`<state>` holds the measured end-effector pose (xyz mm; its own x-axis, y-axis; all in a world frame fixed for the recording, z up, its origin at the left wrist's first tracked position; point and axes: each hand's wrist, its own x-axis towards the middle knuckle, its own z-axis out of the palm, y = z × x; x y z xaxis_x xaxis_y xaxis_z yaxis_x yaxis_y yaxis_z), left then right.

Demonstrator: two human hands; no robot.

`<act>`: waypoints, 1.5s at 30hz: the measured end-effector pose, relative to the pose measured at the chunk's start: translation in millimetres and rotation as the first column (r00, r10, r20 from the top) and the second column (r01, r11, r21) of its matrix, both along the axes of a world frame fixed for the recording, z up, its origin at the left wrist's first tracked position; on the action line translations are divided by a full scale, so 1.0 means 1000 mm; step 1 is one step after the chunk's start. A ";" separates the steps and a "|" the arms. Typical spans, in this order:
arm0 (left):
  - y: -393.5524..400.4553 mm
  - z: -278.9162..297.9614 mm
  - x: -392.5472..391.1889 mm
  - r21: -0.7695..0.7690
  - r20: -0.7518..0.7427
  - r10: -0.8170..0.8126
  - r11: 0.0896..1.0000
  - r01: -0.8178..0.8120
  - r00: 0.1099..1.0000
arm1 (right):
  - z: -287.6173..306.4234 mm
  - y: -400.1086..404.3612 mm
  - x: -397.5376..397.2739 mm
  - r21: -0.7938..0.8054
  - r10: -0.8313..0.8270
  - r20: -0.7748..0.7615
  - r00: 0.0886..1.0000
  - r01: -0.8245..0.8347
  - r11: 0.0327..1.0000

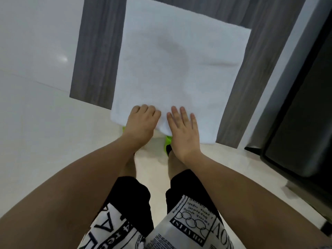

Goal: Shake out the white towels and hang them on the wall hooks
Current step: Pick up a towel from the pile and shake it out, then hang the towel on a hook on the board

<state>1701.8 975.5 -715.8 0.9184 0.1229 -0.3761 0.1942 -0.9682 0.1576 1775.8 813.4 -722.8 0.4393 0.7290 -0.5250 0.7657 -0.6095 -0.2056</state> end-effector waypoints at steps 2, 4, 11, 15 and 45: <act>0.003 0.021 0.002 -0.059 -0.123 0.035 0.997 -0.043 0.992 | 0.018 0.005 -0.002 -0.023 -0.109 -0.106 0.988 0.107 0.994; 0.005 0.045 0.002 -0.059 -0.171 0.114 0.990 -0.126 0.979 | 0.044 0.015 0.004 -0.028 -0.259 -0.189 0.947 0.259 0.966; 0.057 0.178 0.007 -0.123 0.020 0.218 0.969 -0.214 0.976 | 0.176 0.078 0.043 0.051 -0.348 -0.182 0.920 0.362 0.931; 0.123 0.274 0.002 -0.068 0.148 0.304 0.952 -0.297 0.941 | 0.275 0.151 0.049 0.133 -0.276 -0.111 0.955 0.289 0.948; 0.427 0.706 -0.727 -0.142 0.654 0.755 0.071 -0.987 -0.040 | 0.695 0.659 -0.645 0.794 0.772 0.346 0.533 -0.605 0.063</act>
